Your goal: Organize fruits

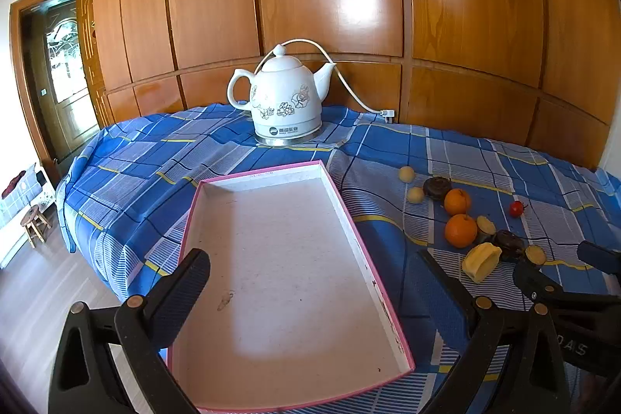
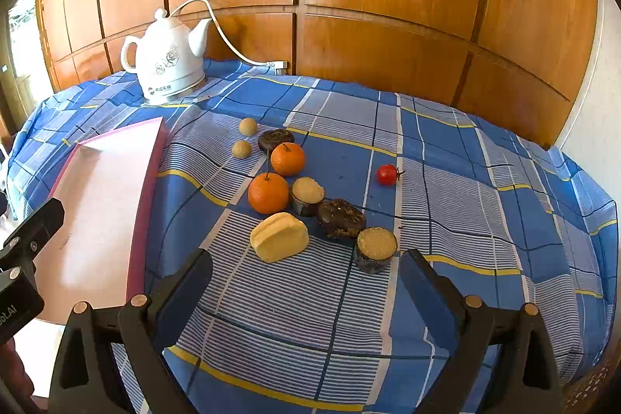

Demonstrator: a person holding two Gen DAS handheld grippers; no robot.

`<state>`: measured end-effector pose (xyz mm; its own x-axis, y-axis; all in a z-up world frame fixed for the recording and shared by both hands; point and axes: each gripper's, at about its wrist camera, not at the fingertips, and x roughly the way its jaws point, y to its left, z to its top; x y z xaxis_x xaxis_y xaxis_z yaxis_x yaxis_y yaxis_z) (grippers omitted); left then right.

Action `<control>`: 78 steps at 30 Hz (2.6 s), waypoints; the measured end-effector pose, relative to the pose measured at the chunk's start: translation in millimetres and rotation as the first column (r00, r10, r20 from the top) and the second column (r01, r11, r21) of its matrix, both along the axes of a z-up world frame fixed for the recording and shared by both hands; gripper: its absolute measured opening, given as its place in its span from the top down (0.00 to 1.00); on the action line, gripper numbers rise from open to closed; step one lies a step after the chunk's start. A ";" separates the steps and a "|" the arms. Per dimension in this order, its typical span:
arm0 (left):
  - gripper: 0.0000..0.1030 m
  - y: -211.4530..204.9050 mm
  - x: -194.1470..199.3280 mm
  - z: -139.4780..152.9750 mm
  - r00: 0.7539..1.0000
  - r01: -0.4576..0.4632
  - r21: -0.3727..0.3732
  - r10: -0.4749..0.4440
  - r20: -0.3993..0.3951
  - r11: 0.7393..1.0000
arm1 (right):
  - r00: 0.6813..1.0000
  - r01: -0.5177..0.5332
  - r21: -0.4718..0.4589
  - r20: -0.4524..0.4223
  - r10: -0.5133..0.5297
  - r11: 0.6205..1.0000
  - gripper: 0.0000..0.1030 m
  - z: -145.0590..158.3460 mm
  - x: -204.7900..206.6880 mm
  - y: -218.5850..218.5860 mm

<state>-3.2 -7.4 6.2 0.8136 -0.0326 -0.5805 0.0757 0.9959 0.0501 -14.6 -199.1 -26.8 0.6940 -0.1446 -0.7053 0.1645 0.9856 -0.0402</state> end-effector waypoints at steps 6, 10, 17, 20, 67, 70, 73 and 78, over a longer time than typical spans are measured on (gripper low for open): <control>0.00 -0.7 -1.2 -1.9 1.000 -0.002 -0.001 0.002 0.002 1.000 | 1.000 -0.003 -0.008 0.003 0.003 1.000 0.04 0.2 -0.1 1.7; 0.00 -0.6 -2.2 -2.6 1.000 -0.001 -0.001 0.001 0.003 1.000 | 1.000 -0.003 -0.010 0.007 0.003 1.000 0.04 0.5 -0.9 1.5; 0.00 -1.3 -2.9 -3.5 1.000 0.000 -0.002 0.000 0.002 1.000 | 1.000 0.001 -0.014 0.014 0.000 1.000 0.04 0.7 -1.7 1.0; 0.00 -1.3 -4.0 -3.9 1.000 0.002 -0.002 -0.002 0.003 1.000 | 1.000 0.001 -0.015 0.015 -0.001 1.000 0.04 0.9 -1.9 0.9; 0.00 -13.6 -0.7 -9.3 0.996 0.070 -0.031 -0.071 -0.045 0.997 | 0.996 0.004 -0.010 0.084 -0.003 1.000 0.04 22.6 0.8 -28.0; 0.00 -13.9 0.2 -10.7 0.993 0.098 -0.067 -0.102 -0.060 0.993 | 0.989 0.019 -0.011 0.145 -0.018 1.000 0.04 41.6 2.7 -48.5; 0.00 -16.6 0.7 -11.4 0.987 0.139 -0.107 -0.147 -0.071 0.985 | 0.978 0.025 -0.018 0.206 -0.021 1.000 0.04 61.5 4.5 -68.6; 0.00 -28.6 1.8 -13.8 0.978 0.181 -0.085 -0.189 -0.094 0.980 | 0.970 -0.013 -0.018 0.241 0.017 1.000 0.04 80.5 12.4 -102.0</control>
<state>-1.4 -36.1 -7.6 0.7268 -0.2237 -0.6494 0.2597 0.9648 -0.0418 -2.2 -301.1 53.7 0.8454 -0.1428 -0.5147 0.1564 0.9875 -0.0171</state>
